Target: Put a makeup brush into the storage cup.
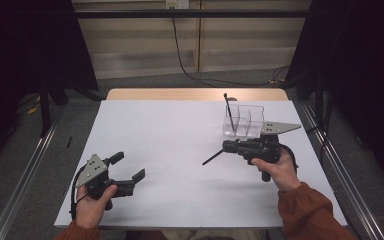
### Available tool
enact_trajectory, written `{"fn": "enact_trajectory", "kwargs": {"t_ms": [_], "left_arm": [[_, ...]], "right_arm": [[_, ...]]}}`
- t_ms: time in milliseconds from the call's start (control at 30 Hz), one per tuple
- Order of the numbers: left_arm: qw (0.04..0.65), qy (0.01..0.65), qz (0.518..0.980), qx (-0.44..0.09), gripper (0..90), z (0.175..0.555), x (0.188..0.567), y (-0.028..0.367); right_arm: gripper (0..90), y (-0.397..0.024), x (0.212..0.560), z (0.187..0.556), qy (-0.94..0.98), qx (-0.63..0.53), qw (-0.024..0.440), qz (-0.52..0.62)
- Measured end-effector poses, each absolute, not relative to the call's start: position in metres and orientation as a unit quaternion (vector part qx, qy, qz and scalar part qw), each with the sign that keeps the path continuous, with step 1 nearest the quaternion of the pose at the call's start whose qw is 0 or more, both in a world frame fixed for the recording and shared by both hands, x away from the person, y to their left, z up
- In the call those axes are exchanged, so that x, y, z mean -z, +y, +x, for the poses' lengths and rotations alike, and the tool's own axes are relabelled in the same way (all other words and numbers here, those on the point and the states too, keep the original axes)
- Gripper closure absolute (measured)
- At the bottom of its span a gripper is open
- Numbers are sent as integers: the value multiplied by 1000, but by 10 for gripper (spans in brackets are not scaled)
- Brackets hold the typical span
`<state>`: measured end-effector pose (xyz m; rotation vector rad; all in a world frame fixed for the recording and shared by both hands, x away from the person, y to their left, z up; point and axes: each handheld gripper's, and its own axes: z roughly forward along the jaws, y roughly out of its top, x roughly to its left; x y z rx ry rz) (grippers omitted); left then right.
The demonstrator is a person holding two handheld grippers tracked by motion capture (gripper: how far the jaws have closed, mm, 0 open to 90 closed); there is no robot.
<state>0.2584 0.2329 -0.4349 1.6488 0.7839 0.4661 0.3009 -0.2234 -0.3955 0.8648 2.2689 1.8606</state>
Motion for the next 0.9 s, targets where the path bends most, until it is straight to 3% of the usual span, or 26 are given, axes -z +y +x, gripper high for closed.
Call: {"fn": "enact_trajectory", "kwargs": {"t_ms": [433,900], "left_arm": [[586,334,703,-225,35,251,433,242],[581,327,712,-219,38,248,435,244]], "right_arm": [[834,-246,390,306,732,-603,70,308],[834,-264,369,320,728,-590,114,331]]}}
